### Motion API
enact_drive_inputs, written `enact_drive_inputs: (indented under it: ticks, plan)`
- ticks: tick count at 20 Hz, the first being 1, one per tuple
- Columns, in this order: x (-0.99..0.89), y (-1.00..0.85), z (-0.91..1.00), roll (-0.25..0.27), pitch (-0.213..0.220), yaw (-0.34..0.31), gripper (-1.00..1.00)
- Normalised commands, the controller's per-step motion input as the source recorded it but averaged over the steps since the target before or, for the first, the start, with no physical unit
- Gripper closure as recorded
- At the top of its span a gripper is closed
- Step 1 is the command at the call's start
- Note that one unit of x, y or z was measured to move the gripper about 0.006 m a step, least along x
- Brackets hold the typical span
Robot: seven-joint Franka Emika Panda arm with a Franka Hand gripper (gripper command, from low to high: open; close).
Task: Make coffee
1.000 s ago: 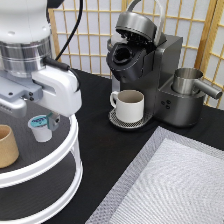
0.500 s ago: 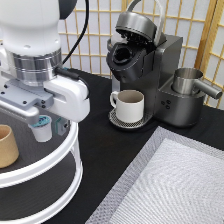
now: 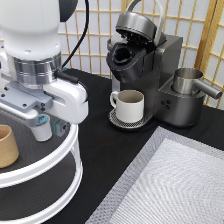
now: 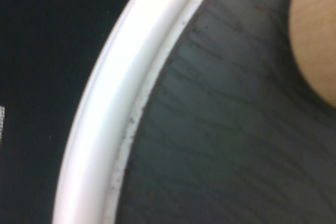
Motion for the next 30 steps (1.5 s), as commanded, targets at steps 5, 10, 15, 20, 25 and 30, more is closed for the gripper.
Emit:
enact_drive_inputs:
  ticks: [5, 10, 15, 20, 25, 30]
  plan:
    - [-0.24, 0.05, 0.19, -0.007, -0.083, -0.019, -1.00]
    - [-0.44, 0.11, -0.36, 0.000, -0.104, 0.000, -1.00]
    - [-0.58, 0.16, -0.49, 0.000, -0.100, 0.000, -1.00]
    - [-0.64, 0.29, -0.17, -0.004, -0.096, 0.000, -1.00]
    - [-0.16, 0.25, 0.14, -0.042, -0.086, 0.000, 1.00]
    - [-0.14, 0.15, 0.01, -0.052, -0.098, 0.000, 1.00]
